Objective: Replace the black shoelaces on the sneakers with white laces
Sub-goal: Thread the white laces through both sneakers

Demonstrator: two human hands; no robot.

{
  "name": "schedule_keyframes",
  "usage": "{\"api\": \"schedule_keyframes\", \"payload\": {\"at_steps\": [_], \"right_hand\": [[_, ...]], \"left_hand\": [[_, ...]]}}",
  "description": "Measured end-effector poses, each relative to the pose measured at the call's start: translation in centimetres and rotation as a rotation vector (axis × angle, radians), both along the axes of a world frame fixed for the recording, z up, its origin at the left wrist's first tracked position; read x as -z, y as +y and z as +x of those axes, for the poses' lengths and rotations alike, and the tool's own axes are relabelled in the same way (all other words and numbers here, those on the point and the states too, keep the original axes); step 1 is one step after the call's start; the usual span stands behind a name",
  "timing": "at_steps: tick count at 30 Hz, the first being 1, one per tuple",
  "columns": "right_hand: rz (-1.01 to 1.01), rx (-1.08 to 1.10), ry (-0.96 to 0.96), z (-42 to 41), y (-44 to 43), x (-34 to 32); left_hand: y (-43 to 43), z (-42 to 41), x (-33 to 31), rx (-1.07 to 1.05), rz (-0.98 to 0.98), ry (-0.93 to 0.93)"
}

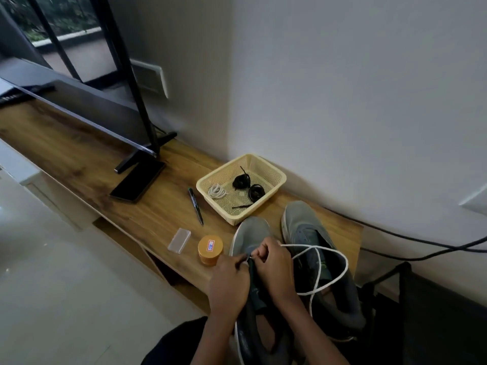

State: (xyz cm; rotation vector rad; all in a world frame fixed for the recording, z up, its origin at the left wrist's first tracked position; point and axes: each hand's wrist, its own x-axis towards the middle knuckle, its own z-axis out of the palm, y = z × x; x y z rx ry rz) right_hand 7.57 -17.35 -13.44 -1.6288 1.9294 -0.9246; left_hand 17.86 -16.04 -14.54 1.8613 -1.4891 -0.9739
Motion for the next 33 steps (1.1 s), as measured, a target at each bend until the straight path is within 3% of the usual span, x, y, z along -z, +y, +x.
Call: {"api": "schedule_keyframes", "payload": {"at_steps": [5, 10, 12, 15, 20, 24, 29, 33], "right_hand": [[0.06, -0.106, 0.222, -0.1, 0.0, -1.0], [-0.044, -0.123, 0.48, 0.5, 0.0, -1.7], [0.003, -0.148, 0.525, 0.6, -0.1, -1.2], [0.075, -0.126, 0.514, 0.4, -0.4, -0.4], [-0.064, -0.149, 0.38, 0.1, -0.6, 0.5], [-0.142, -0.159, 0.38, 0.0, -0.3, 0.7], [-0.009, -0.172, 0.285, -0.2, -0.6, 1.4], [-0.015, -0.195, 0.291, -0.2, -0.5, 1.4]], "left_hand": [[-0.7, 0.4, -0.2, 0.12, 0.017, -0.09], [-1.0, 0.9, -1.5, 0.198, 0.03, -0.076], [-1.1, 1.0, -2.0, 0.204, 0.036, -0.062], [-1.0, 1.0, -2.3, 0.21, 0.052, -0.052], [-0.9, 0.8, -2.2, 0.21, 0.084, 0.005], [-1.1, 1.2, -2.5, 0.232, 0.109, 0.082], [-1.0, 1.3, -3.2, 0.19, 0.159, 0.203], [-0.9, 1.1, -3.4, 0.153, 0.169, 0.236]]}}
